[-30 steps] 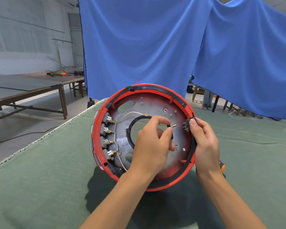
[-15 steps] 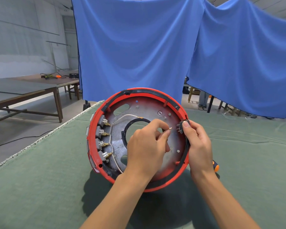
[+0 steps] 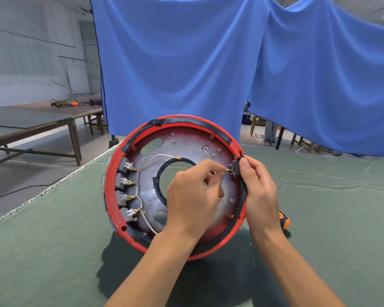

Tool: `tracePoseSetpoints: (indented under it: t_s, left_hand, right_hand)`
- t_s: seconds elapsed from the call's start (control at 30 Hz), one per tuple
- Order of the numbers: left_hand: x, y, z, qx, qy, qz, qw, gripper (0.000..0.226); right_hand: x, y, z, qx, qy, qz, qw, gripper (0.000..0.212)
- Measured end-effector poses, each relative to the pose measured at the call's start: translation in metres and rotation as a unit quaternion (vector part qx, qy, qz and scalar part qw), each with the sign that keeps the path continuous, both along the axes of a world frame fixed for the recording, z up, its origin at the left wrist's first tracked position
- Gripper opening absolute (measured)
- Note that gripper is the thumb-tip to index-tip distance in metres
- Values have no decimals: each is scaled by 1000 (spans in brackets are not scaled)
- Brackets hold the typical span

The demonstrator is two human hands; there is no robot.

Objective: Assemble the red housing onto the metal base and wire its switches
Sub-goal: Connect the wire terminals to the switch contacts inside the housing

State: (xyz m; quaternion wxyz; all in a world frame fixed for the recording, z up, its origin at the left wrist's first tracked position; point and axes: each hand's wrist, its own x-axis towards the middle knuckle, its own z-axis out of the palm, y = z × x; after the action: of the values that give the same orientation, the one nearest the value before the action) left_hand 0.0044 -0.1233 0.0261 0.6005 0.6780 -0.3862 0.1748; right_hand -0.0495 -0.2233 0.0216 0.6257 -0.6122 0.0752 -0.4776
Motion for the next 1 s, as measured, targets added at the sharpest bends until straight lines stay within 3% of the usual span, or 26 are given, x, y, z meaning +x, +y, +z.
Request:
tracePoseSetpoints:
  t_s: [1.0]
  left_hand:
    - [1, -4, 2, 4, 16, 4, 1000, 15]
  right_hand:
    - [-1, -1, 0, -20, 5, -5, 1000, 14]
